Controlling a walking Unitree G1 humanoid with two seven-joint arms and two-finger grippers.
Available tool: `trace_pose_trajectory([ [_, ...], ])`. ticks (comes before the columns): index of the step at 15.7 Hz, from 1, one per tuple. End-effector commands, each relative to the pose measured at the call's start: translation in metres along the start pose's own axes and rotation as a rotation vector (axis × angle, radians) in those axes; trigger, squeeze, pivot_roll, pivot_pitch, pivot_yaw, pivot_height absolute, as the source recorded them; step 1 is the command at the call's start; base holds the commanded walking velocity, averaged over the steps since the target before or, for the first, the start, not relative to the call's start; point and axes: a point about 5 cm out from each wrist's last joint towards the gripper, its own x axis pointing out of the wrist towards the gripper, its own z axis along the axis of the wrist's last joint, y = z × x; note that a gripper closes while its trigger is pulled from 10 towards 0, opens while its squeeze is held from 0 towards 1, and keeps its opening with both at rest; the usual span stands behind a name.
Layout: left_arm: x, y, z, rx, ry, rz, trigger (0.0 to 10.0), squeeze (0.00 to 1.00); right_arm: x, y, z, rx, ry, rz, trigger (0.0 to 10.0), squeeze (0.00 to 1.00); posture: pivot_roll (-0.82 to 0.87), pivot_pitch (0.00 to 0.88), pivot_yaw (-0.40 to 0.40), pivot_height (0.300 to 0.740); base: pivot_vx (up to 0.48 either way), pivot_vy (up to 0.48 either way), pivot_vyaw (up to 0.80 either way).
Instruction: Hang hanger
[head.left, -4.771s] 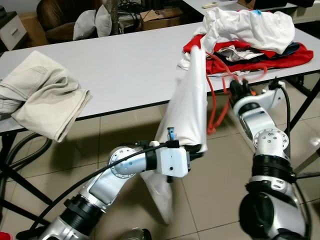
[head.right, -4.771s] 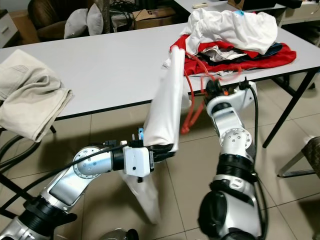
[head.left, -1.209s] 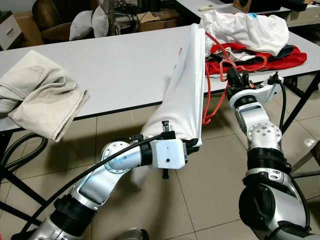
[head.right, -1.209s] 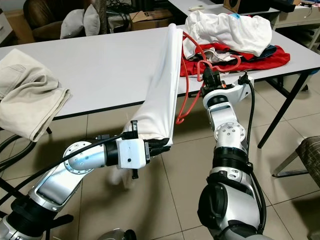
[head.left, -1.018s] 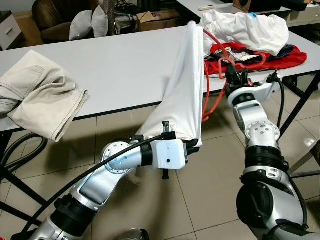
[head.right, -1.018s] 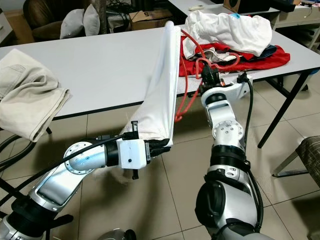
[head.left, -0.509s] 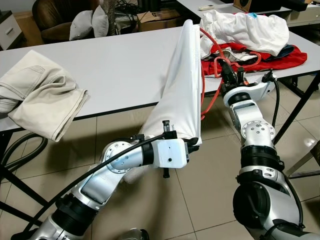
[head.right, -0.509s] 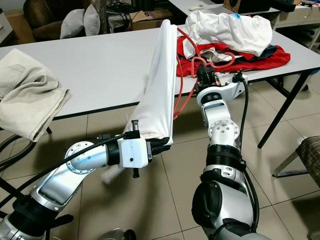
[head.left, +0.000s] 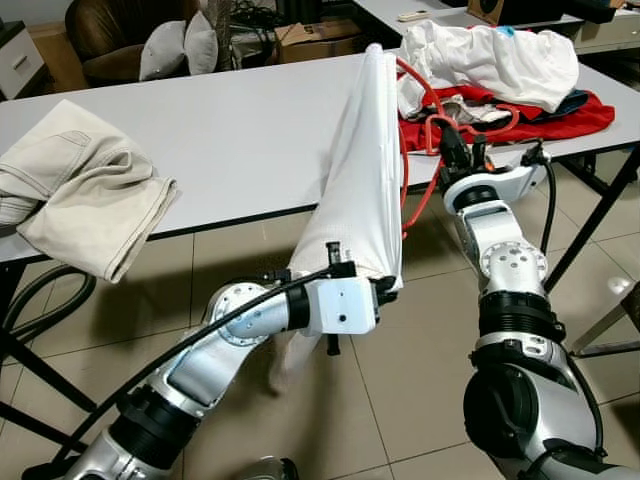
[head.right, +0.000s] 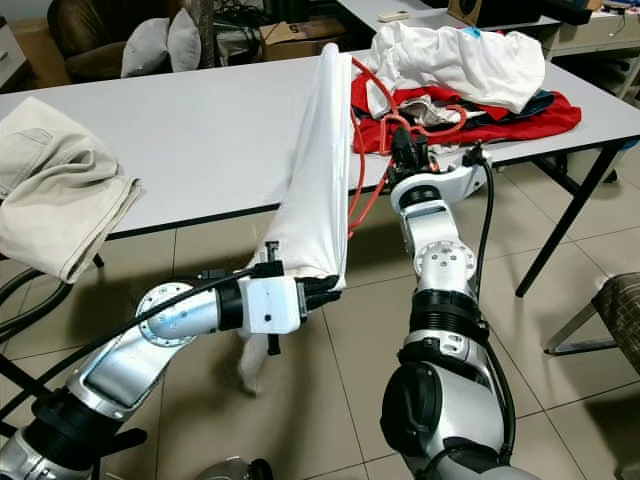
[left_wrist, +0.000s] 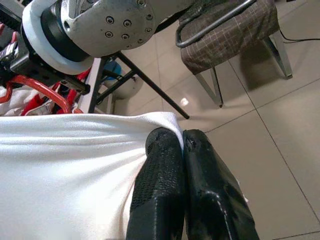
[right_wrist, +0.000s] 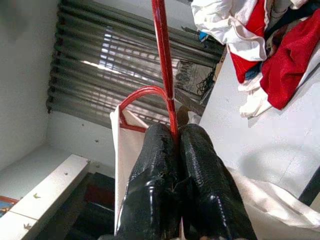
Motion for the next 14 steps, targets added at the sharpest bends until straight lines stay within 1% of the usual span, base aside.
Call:
trace_pose_trajectory([
  [1,0.008,-0.014,0.0,0.003,0.001,-0.086,0.0,0.0,0.007,0.025,0.014,0.019,-0.062,0.09,10.0,0.0,-0.02,0.0,0.055,0.74,0.0,0.0,0.0],
  [2,0.007,-0.014,-0.001,0.005,0.002,-0.085,0.0,0.0,0.007,0.025,0.013,0.01,-0.056,0.092,10.0,0.0,-0.02,0.0,0.054,0.74,0.0,0.0,0.0],
  [3,0.007,-0.012,0.003,0.008,-0.023,-0.081,0.0,0.0,0.006,0.024,0.012,-0.009,-0.051,0.087,10.0,0.0,-0.02,0.0,0.053,0.74,0.0,0.0,0.0],
  [5,0.01,-0.015,0.021,-0.011,-0.13,-0.11,0.0,0.0,0.007,0.021,0.008,-0.027,-0.041,0.078,10.0,0.0,-0.01,0.0,0.052,0.74,0.0,0.0,0.0],
  [6,0.014,-0.017,0.024,-0.01,-0.138,-0.123,0.0,0.0,0.008,0.022,0.003,-0.033,-0.033,0.077,10.0,0.0,-0.01,0.0,0.05,0.74,0.0,0.0,0.0],
  [8,0.019,-0.019,0.022,-0.01,-0.118,-0.128,0.0,0.0,0.008,0.025,-0.003,-0.03,-0.017,0.084,10.0,0.0,-0.01,0.0,0.048,0.74,0.0,0.0,0.0],
  [11,0.024,-0.018,0.013,0.005,-0.056,-0.138,0.0,0.0,0.007,0.03,-0.015,-0.021,0.014,0.101,10.0,0.0,-0.02,0.0,0.051,0.74,0.0,0.0,0.0],
  [13,0.025,-0.015,0.01,0.012,-0.032,-0.11,0.0,0.0,0.005,0.033,-0.019,-0.026,0.033,0.112,10.0,0.0,-0.02,0.0,0.053,0.74,0.0,0.0,0.0],
  [14,0.024,-0.009,0.009,0.014,-0.019,-0.067,0.0,0.0,0.001,0.032,-0.022,-0.049,0.058,0.12,10.0,0.0,-0.02,0.0,0.052,0.74,0.0,0.0,0.0],
])
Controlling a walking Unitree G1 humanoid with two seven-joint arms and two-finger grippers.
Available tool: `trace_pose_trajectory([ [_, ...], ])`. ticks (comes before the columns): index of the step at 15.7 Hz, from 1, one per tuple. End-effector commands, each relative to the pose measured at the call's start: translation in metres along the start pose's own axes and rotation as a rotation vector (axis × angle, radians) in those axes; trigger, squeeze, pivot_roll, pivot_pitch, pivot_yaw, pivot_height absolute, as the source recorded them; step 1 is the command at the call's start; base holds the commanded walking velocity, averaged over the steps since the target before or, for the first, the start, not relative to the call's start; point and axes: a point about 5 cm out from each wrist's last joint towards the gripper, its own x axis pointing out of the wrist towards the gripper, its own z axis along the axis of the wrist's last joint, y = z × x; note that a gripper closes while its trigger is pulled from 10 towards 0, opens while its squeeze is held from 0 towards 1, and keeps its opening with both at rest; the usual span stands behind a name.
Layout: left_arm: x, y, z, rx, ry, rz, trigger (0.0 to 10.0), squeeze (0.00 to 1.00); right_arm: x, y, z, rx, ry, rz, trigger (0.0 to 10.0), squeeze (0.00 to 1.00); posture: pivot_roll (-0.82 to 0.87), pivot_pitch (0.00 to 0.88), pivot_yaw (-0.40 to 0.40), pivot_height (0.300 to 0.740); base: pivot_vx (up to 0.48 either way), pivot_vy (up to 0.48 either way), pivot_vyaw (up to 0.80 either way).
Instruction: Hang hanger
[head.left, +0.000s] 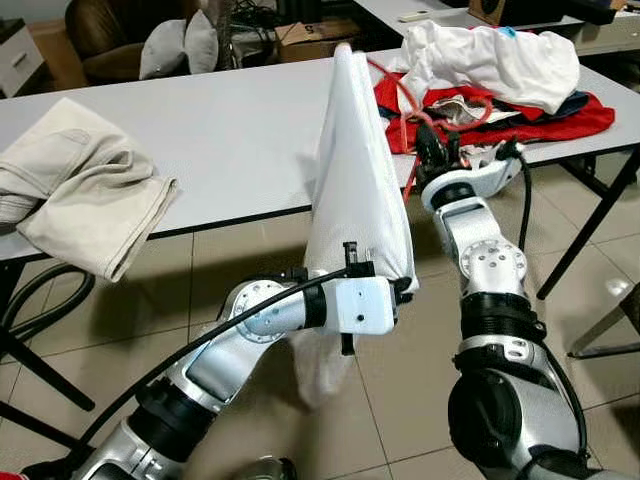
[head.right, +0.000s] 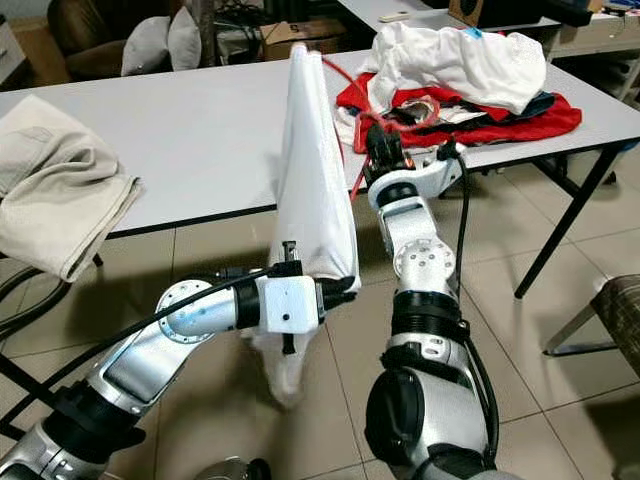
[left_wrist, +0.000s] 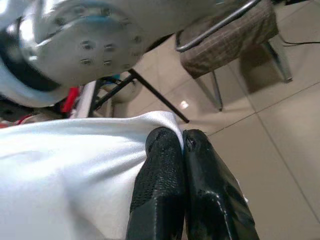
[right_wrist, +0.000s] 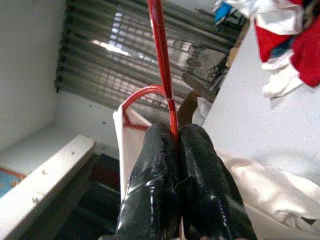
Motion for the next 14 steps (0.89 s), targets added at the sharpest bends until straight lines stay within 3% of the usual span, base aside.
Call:
trace_pose_trajectory([
  [1,0.005,-0.004,0.0,0.003,0.006,-0.031,0.0,0.0,-0.001,0.014,0.001,-0.03,0.016,0.069,10.0,0.0,-0.03,0.0,0.051,0.74,0.0,0.0,0.0],
  [4,0.0,0.009,0.01,-0.033,-0.057,0.019,0.0,0.0,-0.018,0.004,-0.015,-0.159,0.146,0.084,10.0,0.0,-0.03,0.0,0.048,0.74,0.0,0.0,0.0],
  [6,0.0,0.019,0.028,-0.074,-0.144,0.05,0.0,0.0,-0.035,-0.006,-0.029,-0.225,0.248,0.083,10.0,0.0,-0.03,0.0,0.05,0.74,0.0,0.0,0.0],
  [10,0.003,0.029,0.026,-0.058,-0.108,0.098,0.0,0.0,-0.046,-0.001,-0.034,-0.152,0.255,0.086,10.0,0.0,-0.04,0.0,0.061,0.74,0.0,0.0,0.0],
  [11,0.003,0.027,0.024,-0.058,-0.081,0.072,0.0,0.0,-0.048,0.001,-0.035,-0.143,0.254,0.087,10.0,0.0,-0.04,0.0,0.068,0.74,0.0,0.0,0.0],
  [12,0.003,0.017,0.022,-0.064,-0.052,-0.003,0.9,0.0,-0.049,0.001,-0.034,-0.148,0.25,0.082,10.0,0.0,-0.05,0.0,0.071,0.74,0.0,0.0,0.0],
  [13,0.003,0.012,0.02,-0.076,-0.037,-0.03,3.3,0.0,-0.048,0.001,-0.031,-0.143,0.24,0.071,10.0,0.0,-0.05,0.0,0.073,0.74,0.0,0.0,0.0],
  [14,0.002,0.005,0.015,-0.071,0.013,-0.061,2.2,0.0,-0.046,0.0,-0.026,-0.138,0.223,0.058,10.0,0.0,-0.05,0.0,0.072,0.74,0.0,0.0,0.0],
])
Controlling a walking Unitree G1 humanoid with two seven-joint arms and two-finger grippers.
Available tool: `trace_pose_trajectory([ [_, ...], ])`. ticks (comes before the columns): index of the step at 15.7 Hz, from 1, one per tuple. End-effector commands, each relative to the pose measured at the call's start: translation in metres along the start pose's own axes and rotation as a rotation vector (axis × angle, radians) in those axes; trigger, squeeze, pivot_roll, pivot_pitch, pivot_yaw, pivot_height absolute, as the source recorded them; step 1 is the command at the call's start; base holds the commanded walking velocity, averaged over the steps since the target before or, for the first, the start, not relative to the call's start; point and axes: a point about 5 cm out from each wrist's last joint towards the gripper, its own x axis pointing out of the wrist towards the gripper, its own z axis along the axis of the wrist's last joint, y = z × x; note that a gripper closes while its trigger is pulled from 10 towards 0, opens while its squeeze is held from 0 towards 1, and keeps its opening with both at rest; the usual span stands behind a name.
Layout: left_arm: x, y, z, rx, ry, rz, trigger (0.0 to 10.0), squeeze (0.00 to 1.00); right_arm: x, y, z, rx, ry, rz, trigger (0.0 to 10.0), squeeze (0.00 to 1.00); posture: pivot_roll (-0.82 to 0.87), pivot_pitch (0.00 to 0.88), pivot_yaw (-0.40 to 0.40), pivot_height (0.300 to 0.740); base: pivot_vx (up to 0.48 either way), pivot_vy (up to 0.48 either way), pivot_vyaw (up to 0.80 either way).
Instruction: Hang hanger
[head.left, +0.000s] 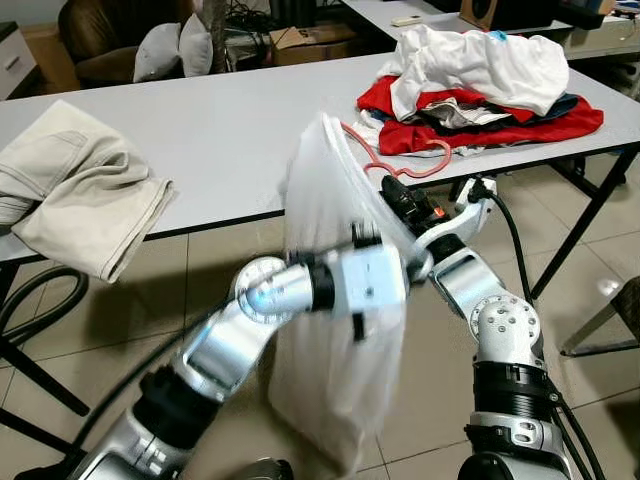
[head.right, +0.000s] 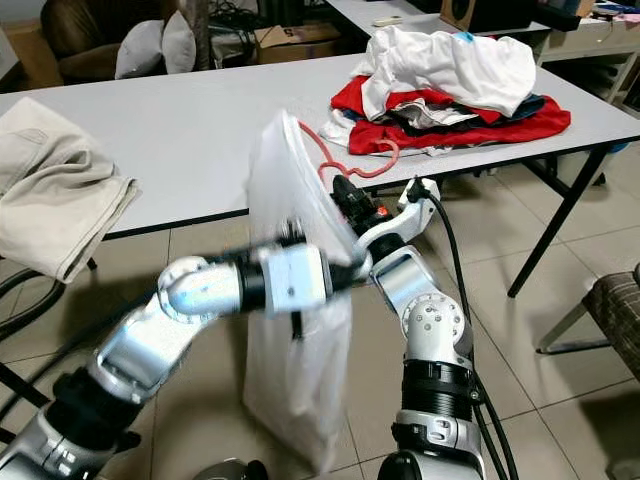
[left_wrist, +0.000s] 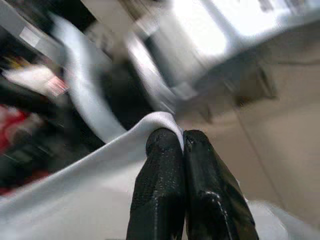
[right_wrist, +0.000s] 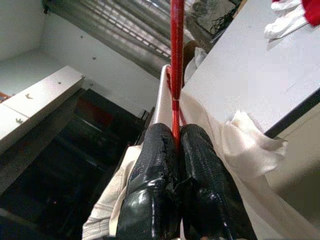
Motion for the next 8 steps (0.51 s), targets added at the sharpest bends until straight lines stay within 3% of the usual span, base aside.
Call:
trace_pose_trajectory([
  [1,0.0,-0.004,-0.003,0.043,0.059,-0.031,0.3,0.0,0.004,0.011,0.012,0.003,-0.041,0.035,10.0,0.0,-0.05,0.0,0.072,0.74,0.0,0.0,0.0],
  [3,-0.006,-0.003,-0.018,0.08,0.164,-0.029,0.0,0.0,0.004,0.009,0.021,0.013,-0.067,0.019,10.0,0.0,-0.05,0.0,0.068,0.74,0.0,0.0,0.0],
  [5,-0.005,-0.004,-0.015,0.019,0.129,-0.021,0.0,0.0,0.004,0.009,0.023,0.015,-0.069,0.021,10.0,0.0,-0.05,0.0,0.063,0.74,0.0,0.0,0.0],
  [7,0.005,-0.012,-0.004,-0.042,0.07,-0.034,0.0,0.0,0.007,0.014,0.022,0.017,-0.055,0.033,10.0,0.0,-0.05,0.0,0.059,0.74,0.0,0.0,0.0],
  [8,0.008,-0.015,-0.001,-0.054,0.058,-0.029,8.9,0.0,0.008,0.015,0.02,0.014,-0.049,0.035,10.0,0.0,-0.05,0.0,0.059,0.74,0.0,0.0,0.0],
])
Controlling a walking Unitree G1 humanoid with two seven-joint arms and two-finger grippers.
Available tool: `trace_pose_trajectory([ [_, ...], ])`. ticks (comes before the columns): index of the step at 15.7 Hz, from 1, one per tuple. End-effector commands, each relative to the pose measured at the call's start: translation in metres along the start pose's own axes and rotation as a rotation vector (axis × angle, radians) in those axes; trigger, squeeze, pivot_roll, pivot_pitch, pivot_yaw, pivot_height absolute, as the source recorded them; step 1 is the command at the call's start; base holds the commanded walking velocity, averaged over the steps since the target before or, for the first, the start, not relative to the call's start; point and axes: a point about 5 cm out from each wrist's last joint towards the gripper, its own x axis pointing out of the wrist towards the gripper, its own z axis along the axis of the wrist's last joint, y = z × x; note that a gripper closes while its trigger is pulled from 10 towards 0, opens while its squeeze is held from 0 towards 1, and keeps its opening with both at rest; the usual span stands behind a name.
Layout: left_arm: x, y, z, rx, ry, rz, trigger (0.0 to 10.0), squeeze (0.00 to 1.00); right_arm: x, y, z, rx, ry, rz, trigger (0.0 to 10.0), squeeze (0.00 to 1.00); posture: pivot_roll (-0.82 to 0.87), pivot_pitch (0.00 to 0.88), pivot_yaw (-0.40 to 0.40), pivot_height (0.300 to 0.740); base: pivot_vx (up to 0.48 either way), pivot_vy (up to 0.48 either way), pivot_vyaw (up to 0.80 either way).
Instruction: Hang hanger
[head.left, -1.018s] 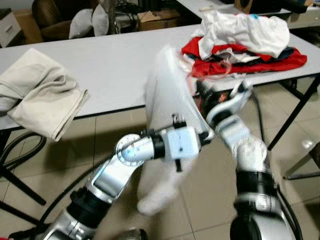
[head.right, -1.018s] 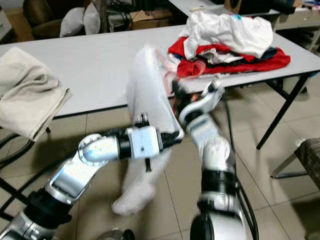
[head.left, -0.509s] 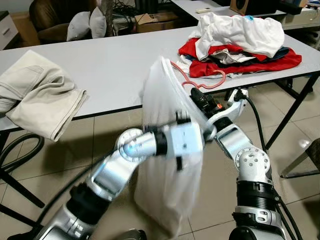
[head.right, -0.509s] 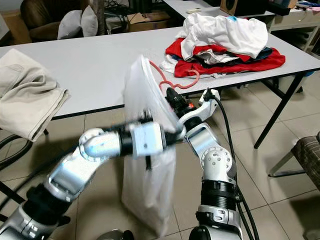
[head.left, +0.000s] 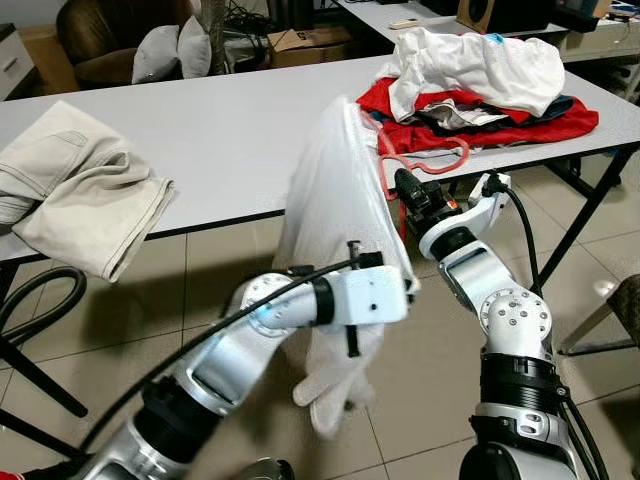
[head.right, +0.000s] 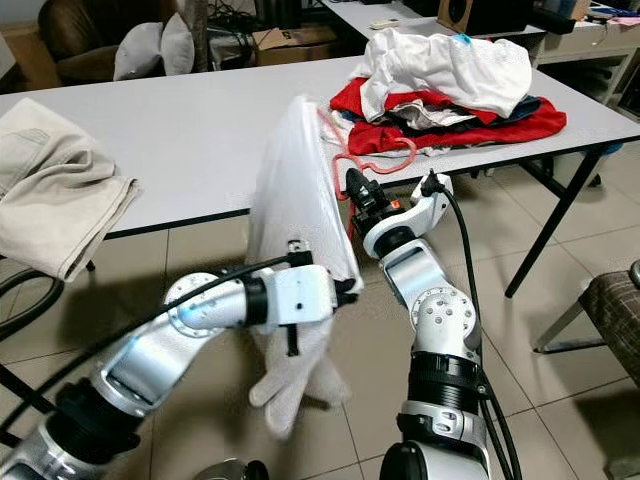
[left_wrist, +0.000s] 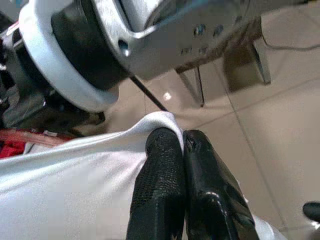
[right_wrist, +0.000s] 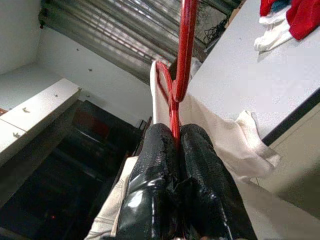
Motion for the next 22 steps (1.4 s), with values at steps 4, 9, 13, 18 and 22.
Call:
trace_pose_trajectory([
  [4,0.0,-0.008,0.009,-0.121,-0.062,-0.067,10.0,1.0,0.005,0.014,0.008,-0.049,-0.01,0.04,10.0,0.0,-0.05,0.0,0.061,0.74,0.0,0.0,0.0],
  [9,-0.009,-0.008,0.013,-0.175,-0.062,-0.071,10.0,1.0,0.003,0.006,0.009,-0.245,0.031,-0.031,10.0,0.0,-0.05,0.0,0.06,0.74,0.0,0.0,0.0],
  [13,-0.031,0.011,0.011,-0.256,-0.126,0.041,10.0,1.0,-0.012,0.002,0.01,-0.541,0.141,-0.044,10.0,0.0,-0.05,0.0,0.046,0.74,0.0,0.0,0.0],
  [18,-0.083,0.045,-0.012,-0.384,-0.123,0.216,10.0,0.0,-0.047,0.003,0.01,-0.884,0.299,0.0,10.0,0.0,-0.04,0.0,0.038,0.74,0.0,0.0,0.0],
  [22,-0.105,0.085,-0.045,-0.445,0.085,0.622,10.0,0.0,-0.075,0.002,0.016,-1.005,0.319,0.153,10.0,0.0,-0.05,0.0,0.046,0.74,0.0,0.0,0.0],
])
